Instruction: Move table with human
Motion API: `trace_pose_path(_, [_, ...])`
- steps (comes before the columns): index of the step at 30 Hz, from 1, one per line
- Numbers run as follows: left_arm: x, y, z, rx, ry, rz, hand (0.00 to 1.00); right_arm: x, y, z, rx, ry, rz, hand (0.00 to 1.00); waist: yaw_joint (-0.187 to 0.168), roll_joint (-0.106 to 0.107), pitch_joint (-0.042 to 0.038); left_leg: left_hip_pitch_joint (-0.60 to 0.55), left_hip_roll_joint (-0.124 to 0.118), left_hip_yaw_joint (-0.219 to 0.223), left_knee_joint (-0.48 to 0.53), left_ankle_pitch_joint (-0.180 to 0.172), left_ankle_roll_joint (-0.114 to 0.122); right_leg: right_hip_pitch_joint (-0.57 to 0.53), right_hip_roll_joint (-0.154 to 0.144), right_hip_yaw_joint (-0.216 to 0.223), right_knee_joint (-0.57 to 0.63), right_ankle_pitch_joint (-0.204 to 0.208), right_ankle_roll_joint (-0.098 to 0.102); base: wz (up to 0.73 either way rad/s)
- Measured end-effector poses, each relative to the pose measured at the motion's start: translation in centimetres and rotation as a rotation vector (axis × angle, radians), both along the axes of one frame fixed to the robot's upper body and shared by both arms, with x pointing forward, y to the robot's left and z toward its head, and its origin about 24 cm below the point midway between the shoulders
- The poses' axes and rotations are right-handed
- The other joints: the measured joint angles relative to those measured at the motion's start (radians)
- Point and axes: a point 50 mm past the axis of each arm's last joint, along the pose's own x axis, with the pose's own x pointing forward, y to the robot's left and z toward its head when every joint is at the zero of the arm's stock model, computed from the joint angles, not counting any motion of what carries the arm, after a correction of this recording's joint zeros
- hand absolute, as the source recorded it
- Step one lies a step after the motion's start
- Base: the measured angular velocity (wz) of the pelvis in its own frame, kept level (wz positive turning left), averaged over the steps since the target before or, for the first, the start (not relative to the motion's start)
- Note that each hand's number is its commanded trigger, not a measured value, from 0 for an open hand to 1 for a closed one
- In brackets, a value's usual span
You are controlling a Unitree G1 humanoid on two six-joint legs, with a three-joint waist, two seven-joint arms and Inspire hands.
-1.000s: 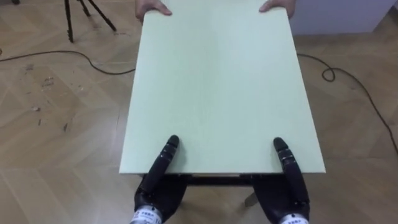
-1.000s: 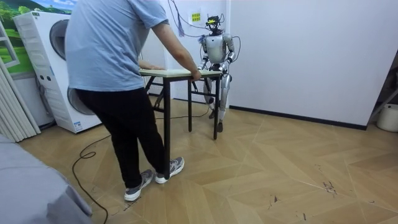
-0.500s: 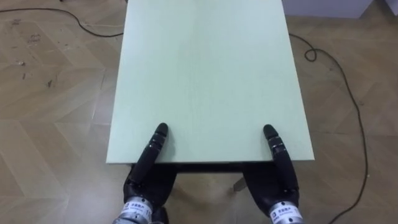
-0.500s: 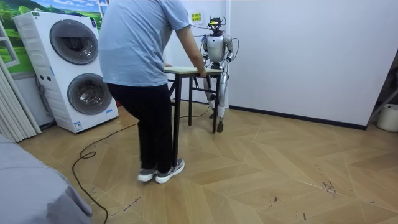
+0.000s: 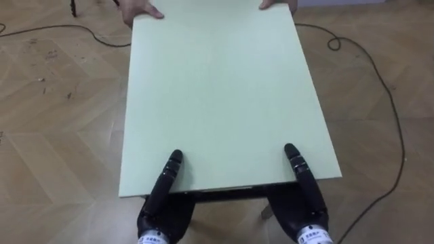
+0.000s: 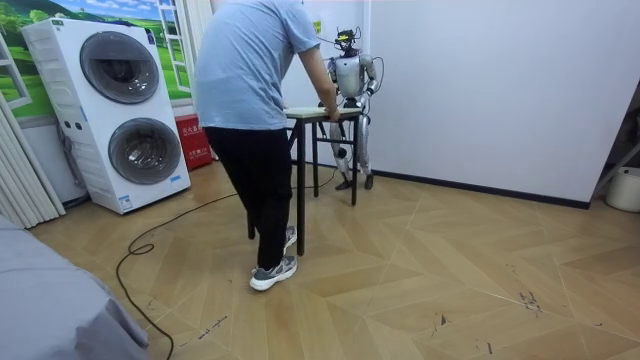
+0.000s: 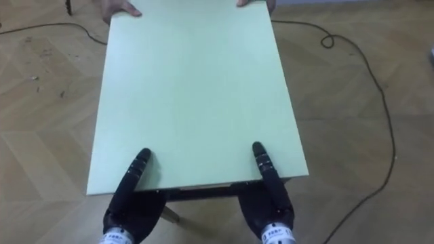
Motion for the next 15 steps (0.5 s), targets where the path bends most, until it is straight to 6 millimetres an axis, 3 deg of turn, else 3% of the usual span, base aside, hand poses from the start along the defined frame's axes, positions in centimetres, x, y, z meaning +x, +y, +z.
trace_pose_path(2, [0.2,-0.1,0.1,0.002,0.002,-0.001,1.00,0.0,0.0,0.1,-0.001,-0.003,-0.002,1.00,-0.027,-0.002,-0.0031,0.062,-0.056,0.007,-0.204,-0.010,0.000,-0.051,-0.036,0.019,0.037,0.045,-0.033,0.25])
trace_pose_path(3, [0.2,-0.1,0.1,0.001,0.000,0.000,1.00,0.0,0.0,0.1,-0.001,-0.004,-0.002,1.00,-0.037,0.001,-0.0036,0.078,-0.065,-0.001,-0.253,-0.010,0.000,-0.065,-0.043,0.032,0.053,0.057,-0.039,0.32])
trace_pose_path(4, [0.5,-0.3,0.2,0.002,-0.006,-0.006,1.00,0.0,-0.2,0.1,0.000,-0.003,-0.008,1.00,-0.046,0.003,-0.0015,0.118,-0.081,-0.013,-0.339,-0.012,0.002,-0.132,-0.065,0.057,0.173,0.075,-0.051,0.08])
trace_pose_path(5, [0.6,-0.2,0.1,0.007,-0.012,0.009,1.00,0.2,0.0,0.1,0.005,-0.005,0.005,1.00,-0.054,0.022,0.0000,0.135,-0.063,-0.026,-0.383,-0.042,0.031,-0.238,-0.017,0.102,0.193,0.053,-0.044,-0.16])
trace_pose_path(6, [0.6,0.2,0.2,0.016,-0.026,0.022,1.00,0.5,0.5,0.3,0.013,-0.013,0.021,1.00,-0.052,0.028,0.0004,0.123,-0.052,-0.037,-0.387,-0.063,0.026,-0.269,0.031,0.124,0.107,0.076,-0.042,-0.21])
trace_pose_path(7, [0.6,1.0,0.3,0.032,-0.050,0.029,1.00,0.5,1.2,0.3,0.032,-0.020,0.031,1.00,-0.054,0.010,-0.0067,0.098,-0.059,-0.081,-0.383,-0.096,0.020,-0.298,0.062,0.126,-0.075,0.212,-0.067,0.37])
trace_pose_path(8, [0.5,0.9,0.2,0.034,-0.045,0.016,1.00,0.0,1.3,0.2,0.042,-0.016,0.014,1.00,-0.071,-0.013,-0.0096,0.095,-0.094,-0.092,-0.372,-0.142,0.033,-0.308,0.017,0.101,-0.085,0.344,-0.114,0.60])
trace_pose_path(9, [0.6,0.5,0.1,0.026,-0.042,0.009,1.00,-0.3,0.9,0.2,0.038,-0.024,0.003,1.00,-0.069,-0.002,-0.0105,0.101,-0.103,-0.081,-0.364,-0.167,0.035,-0.311,0.006,0.094,-0.061,0.318,-0.096,0.57])
trace_pose_path(12, [2.1,-0.6,-0.3,0.021,-0.042,-0.025,1.00,0.0,0.0,0.3,0.012,-0.021,-0.034,1.00,-0.058,-0.015,-0.0111,0.068,-0.140,-0.059,-0.346,-0.178,0.052,-0.316,-0.051,0.078,-0.059,0.348,-0.100,0.34])
trace_pose_path(13, [2.5,-0.6,-0.3,0.027,-0.044,-0.028,1.00,0.2,0.0,0.4,0.014,-0.019,-0.035,1.00,-0.055,-0.030,-0.0117,0.043,-0.166,-0.059,-0.332,-0.164,0.069,-0.310,-0.065,0.082,-0.113,0.399,-0.083,0.07])
trace_pose_path(14, [2.7,-0.5,-0.3,0.026,-0.044,-0.020,1.00,0.5,0.0,0.5,0.012,-0.022,-0.025,1.00,-0.059,-0.033,-0.0133,0.009,-0.185,-0.054,-0.316,-0.147,0.090,-0.306,-0.065,0.104,-0.184,0.476,0.010,-0.10])
trace_pose_path(15, [2.7,-0.4,-0.3,0.024,-0.046,-0.012,1.00,0.8,-0.1,0.6,0.009,-0.025,-0.021,1.00,-0.061,-0.033,-0.0136,-0.012,-0.190,-0.049,-0.309,-0.134,0.104,-0.306,-0.060,0.123,-0.223,0.532,0.085,0.00])
